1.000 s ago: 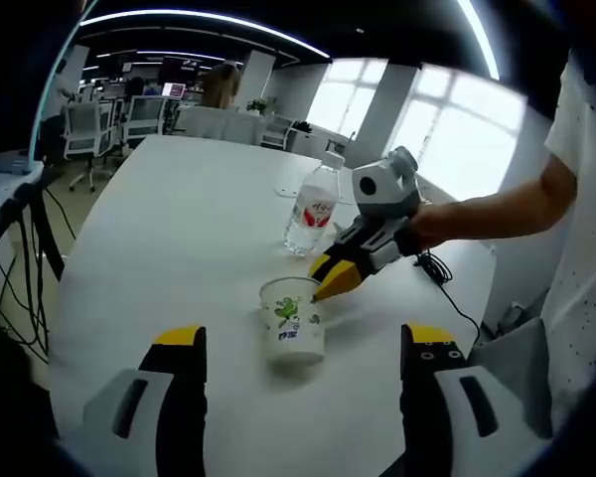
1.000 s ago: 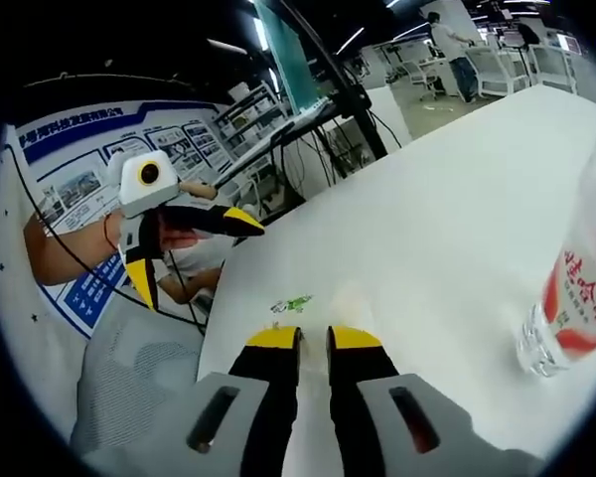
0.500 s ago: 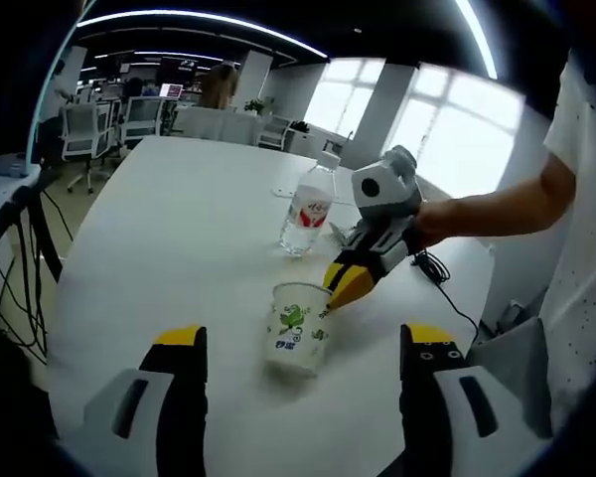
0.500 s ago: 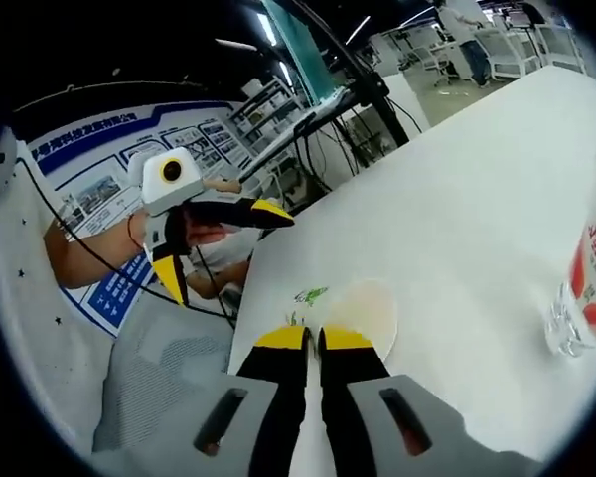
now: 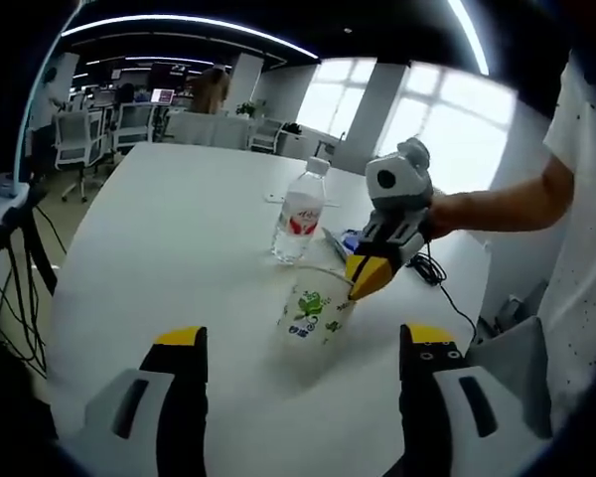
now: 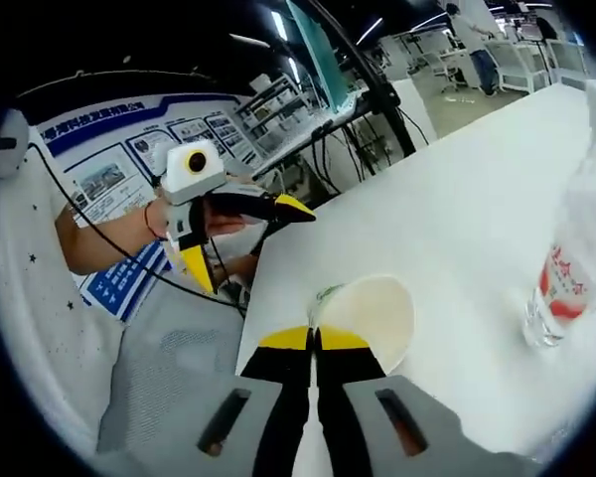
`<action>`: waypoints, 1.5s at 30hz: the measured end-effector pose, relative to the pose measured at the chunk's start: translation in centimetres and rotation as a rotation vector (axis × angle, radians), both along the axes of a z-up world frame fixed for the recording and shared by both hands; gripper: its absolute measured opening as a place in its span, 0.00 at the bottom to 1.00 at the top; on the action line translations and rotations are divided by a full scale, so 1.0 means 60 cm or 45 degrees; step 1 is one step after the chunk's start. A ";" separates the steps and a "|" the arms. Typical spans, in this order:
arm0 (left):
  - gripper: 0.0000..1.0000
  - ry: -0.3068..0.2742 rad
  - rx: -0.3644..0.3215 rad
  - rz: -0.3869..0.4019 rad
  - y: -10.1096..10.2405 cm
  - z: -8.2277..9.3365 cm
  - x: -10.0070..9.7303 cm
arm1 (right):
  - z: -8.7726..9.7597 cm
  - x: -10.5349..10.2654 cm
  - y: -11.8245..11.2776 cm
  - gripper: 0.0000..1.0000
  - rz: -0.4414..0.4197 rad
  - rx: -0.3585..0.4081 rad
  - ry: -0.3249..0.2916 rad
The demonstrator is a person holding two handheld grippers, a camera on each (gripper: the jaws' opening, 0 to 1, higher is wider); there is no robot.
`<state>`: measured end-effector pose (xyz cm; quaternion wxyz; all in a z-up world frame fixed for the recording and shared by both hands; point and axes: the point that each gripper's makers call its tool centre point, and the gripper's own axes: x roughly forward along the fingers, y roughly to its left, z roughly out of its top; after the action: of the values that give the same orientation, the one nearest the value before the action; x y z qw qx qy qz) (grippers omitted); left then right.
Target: Arrange the tabletop items into an orderly group along one side of the table until the central work area is clear of visible clutter.
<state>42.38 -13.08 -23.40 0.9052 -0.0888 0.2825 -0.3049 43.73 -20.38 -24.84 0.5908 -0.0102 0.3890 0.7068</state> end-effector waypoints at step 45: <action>0.80 -0.039 0.003 -0.069 -0.028 0.022 0.019 | 0.011 0.191 -0.214 0.00 0.380 -0.639 -0.973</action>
<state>43.55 -14.79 -22.10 0.9009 -0.0754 0.2712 -0.3302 55.22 -33.21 -24.17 0.5628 -0.4673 0.2970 0.6137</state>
